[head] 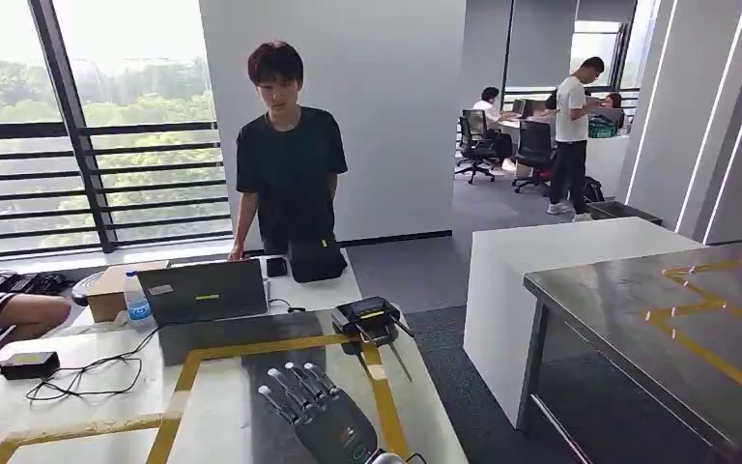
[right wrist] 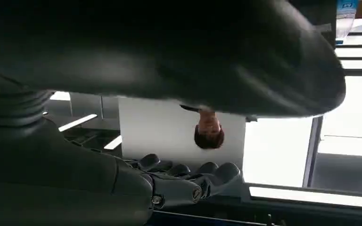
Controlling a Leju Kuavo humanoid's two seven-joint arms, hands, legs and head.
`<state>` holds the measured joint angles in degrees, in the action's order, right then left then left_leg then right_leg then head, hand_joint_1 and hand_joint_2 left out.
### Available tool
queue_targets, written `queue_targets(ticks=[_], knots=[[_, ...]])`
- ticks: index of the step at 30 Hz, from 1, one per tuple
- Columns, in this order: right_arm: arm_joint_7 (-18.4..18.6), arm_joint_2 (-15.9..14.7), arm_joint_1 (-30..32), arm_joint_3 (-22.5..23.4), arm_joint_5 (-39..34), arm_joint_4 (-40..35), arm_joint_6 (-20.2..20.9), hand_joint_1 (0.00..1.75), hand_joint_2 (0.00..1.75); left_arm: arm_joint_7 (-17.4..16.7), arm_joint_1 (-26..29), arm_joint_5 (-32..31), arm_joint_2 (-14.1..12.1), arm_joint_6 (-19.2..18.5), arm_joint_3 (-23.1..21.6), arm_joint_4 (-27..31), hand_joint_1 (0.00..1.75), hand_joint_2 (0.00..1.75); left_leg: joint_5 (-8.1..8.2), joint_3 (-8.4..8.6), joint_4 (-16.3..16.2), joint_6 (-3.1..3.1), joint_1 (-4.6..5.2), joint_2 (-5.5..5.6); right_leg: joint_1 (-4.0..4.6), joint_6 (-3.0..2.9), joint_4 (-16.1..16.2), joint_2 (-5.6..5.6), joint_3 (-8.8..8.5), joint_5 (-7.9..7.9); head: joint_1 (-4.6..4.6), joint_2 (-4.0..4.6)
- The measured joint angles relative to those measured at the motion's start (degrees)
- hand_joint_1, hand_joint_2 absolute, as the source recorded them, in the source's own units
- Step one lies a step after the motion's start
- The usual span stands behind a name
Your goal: Take the parts from the cabinet and place them on the table.
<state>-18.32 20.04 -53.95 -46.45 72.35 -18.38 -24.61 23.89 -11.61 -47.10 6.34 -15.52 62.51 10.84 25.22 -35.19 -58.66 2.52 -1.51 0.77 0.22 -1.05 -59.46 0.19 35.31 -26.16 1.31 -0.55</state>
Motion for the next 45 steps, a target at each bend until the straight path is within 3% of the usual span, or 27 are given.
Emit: queue_targets(ticks=[18,24,31,37,42,45], knots=[[0.1,-0.1,0.0,0.0,-0.2,0.0,-0.1,0.00,0.00,-0.3,0.0,0.3,0.0,0.5,0.0,0.0,0.00,0.00,0.00,0.00,0.0,0.00,0.00,0.00,0.00,0.00,0.0,0.00,0.00,0.00,0.00,0.00],[2.5,-1.0,0.1,0.0,-2.2,0.0,-0.8,0.00,0.00,-0.3,0.1,0.3,0.0,1.7,0.0,0.0,0.00,0.00,0.00,0.00,0.0,0.00,0.00,0.00,0.00,0.00,0.0,0.00,0.00,0.00,0.00,0.00],[5.2,-4.9,0.4,1.3,-6.1,0.4,-2.6,0.00,0.00,0.0,0.9,1.0,-0.1,2.8,0.3,0.0,0.00,0.00,0.00,0.01,0.0,0.00,0.01,0.00,-0.04,0.02,0.0,0.00,0.00,0.01,0.00,0.00],[5.7,-10.1,2.4,6.1,-9.4,0.9,-5.1,0.00,0.00,0.5,1.8,1.3,-0.2,2.8,0.5,0.0,0.00,0.00,0.04,0.00,0.0,-0.05,0.03,0.04,-0.06,0.06,0.1,-0.02,-0.05,0.04,0.02,0.00],[8.2,-13.6,3.7,8.9,-11.7,1.4,-7.0,0.00,0.00,0.9,2.0,1.9,-0.3,2.6,0.9,0.0,0.00,0.00,0.05,0.01,-0.1,-0.06,0.03,0.06,-0.07,0.07,0.1,-0.04,-0.04,0.03,0.00,0.00],[6.7,-16.6,5.1,12.2,-15.1,1.6,-9.5,0.00,0.00,1.2,2.5,2.1,-0.3,2.6,1.2,0.0,0.00,0.00,0.06,-0.02,-0.1,-0.08,0.04,0.13,-0.07,0.08,0.1,-0.14,-0.09,0.02,0.02,0.00]])
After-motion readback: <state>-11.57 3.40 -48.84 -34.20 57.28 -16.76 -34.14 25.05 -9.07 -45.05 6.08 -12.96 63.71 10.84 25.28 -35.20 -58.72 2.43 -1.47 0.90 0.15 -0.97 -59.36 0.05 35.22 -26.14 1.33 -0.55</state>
